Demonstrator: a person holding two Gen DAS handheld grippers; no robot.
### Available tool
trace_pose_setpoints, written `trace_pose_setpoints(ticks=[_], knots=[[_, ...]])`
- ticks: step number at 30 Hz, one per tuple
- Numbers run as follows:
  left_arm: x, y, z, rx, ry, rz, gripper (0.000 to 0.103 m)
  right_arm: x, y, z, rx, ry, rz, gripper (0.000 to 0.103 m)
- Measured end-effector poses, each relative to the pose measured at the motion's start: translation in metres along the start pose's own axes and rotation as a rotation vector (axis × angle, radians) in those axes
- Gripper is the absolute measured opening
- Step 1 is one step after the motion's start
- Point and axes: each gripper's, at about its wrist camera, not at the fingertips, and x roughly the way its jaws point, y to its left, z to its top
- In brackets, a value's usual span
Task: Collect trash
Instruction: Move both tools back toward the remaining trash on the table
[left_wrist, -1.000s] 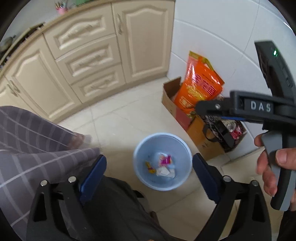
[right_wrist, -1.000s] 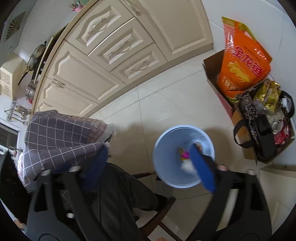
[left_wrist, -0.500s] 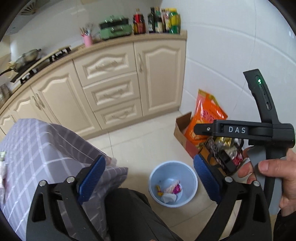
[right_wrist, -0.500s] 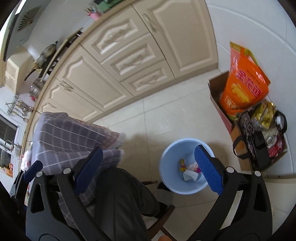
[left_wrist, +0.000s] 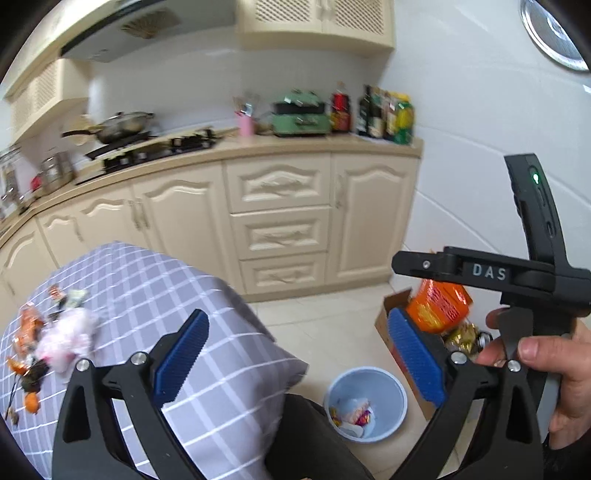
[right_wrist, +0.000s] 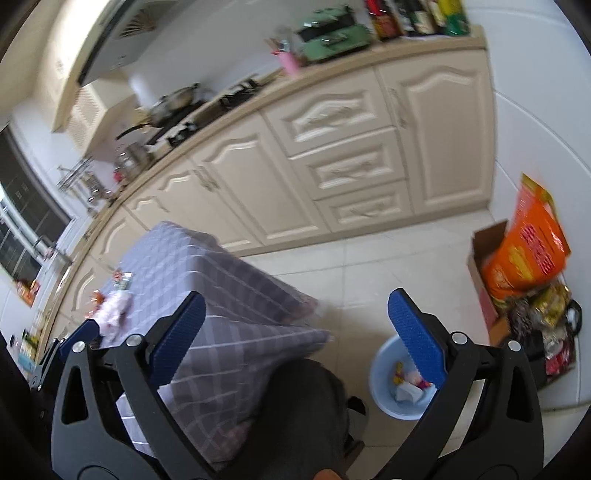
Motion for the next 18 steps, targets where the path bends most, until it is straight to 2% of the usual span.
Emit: trace_pose_setpoints(ticks=[9, 18], knots=[[-0.062, 0.072, -0.003, -0.11, -0.09, 0.128, 0.096, -0.004, 0.093, 0.003, -0.143, -0.018, 0.112, 0.097], [-0.123, 0.143, -0.024, -0.214, -0.166, 0.286, 0.096, 0.0, 0.181, -0.013, -0.286, -0.003, 0.209, 0.097]])
